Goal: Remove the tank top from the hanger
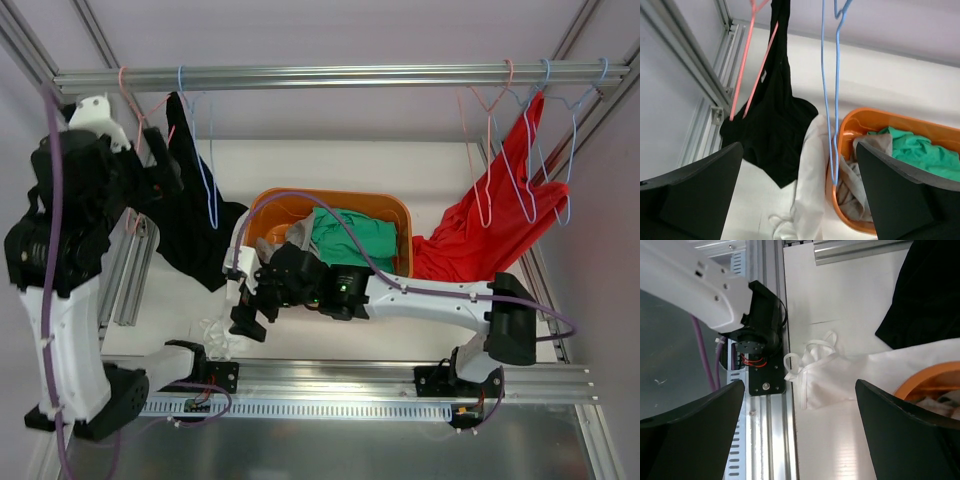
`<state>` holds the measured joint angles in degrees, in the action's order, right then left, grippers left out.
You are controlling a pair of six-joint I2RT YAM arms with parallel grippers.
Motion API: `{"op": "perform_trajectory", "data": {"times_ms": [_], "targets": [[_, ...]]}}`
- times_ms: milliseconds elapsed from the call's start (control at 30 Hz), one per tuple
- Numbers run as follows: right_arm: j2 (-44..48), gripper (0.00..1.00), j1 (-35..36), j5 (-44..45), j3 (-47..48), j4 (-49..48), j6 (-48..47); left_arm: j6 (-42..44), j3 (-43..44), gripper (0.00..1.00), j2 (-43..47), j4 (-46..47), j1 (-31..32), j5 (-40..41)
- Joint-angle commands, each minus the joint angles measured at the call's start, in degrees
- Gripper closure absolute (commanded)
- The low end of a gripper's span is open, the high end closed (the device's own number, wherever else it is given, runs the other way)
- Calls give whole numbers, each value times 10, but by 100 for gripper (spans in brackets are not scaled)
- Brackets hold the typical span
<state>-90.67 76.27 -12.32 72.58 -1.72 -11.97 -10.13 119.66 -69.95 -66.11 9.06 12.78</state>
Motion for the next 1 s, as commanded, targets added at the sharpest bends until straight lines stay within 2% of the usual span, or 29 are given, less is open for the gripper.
{"op": "perform_trajectory", "data": {"times_ms": [0,67,167,333,433,667,967], "targets": [[-34,0,-1,-8,73,52,-68,-24,-89,1,93,58,3,9],[-75,1,-1,-20,121,76,-104,-31,-171,1,177,102,3,-2],[-133,1,1,-13,186,130,-132,-38,-247,1,279,173,3,-16],[-215,1,8,9,261,192,-161,-41,-275,1,391,194,3,45],[-278,1,19,32,325,252,-202,-30,-279,1,428,200,3,63],[-375,1,27,57,410,337,-254,-8,-291,1,438,199,2,44],[-463,0,32,68,444,346,-263,-5,-300,1,423,199,2,8]]}}
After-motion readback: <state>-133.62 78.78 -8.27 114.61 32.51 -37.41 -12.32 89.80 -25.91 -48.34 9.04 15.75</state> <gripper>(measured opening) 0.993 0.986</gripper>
